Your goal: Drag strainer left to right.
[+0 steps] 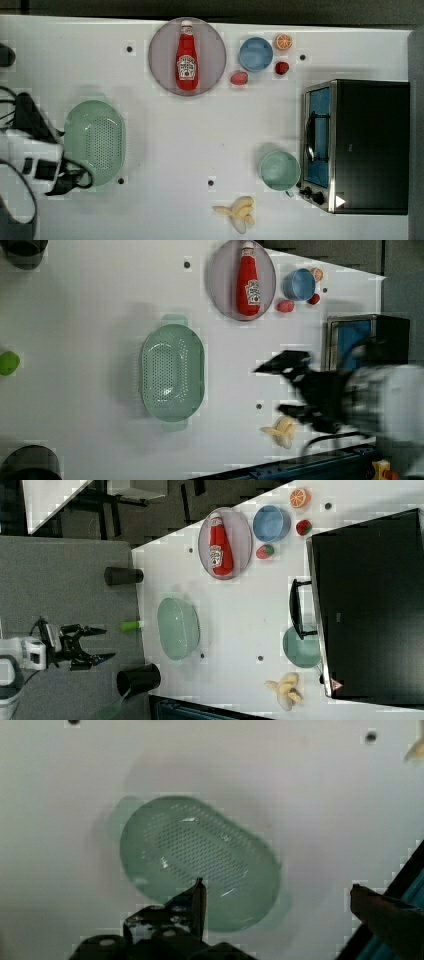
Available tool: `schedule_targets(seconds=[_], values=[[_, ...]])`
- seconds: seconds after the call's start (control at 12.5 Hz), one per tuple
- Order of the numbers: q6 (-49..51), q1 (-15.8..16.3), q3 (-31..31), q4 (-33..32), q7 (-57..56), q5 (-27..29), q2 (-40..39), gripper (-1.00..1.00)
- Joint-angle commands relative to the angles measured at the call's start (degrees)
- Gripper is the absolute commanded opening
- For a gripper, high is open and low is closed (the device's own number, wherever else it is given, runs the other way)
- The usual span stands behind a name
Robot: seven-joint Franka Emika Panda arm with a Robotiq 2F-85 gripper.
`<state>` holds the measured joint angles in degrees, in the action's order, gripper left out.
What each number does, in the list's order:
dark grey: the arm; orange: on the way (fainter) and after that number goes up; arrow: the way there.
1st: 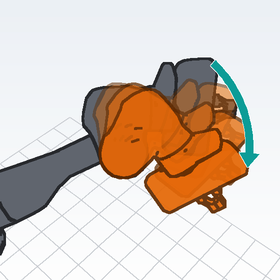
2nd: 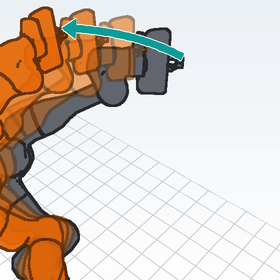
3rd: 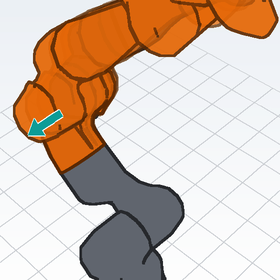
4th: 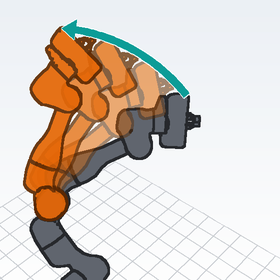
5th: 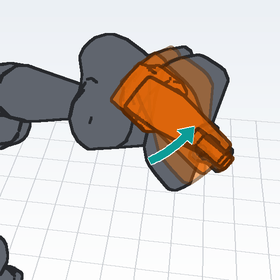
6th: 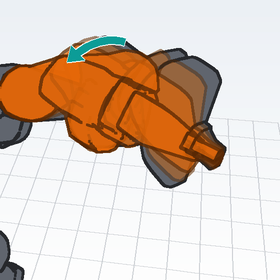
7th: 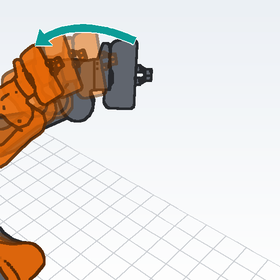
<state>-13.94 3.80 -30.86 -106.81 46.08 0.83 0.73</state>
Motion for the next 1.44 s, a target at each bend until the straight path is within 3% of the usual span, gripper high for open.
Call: schedule_targets(seconds=[0.08,0.48,0.88,1.12,1.44], values=[[-9.47,-0.93,-1.40,-5.07,23.40,-0.44,-2.42,1.00],[-29.28,0.03,-2.26,-14.21,29.06,-1.39,-12.02,1.00],[-39.79,1.65,0.00,-14.88,30.74,-1.39,-23.36,1.00],[-46.87,5.10,4.29,-14.66,30.74,-1.38,-29.32,1.00],[-50.43,12.23,12.00,-14.10,30.74,-1.38,-33.77,1.00]])
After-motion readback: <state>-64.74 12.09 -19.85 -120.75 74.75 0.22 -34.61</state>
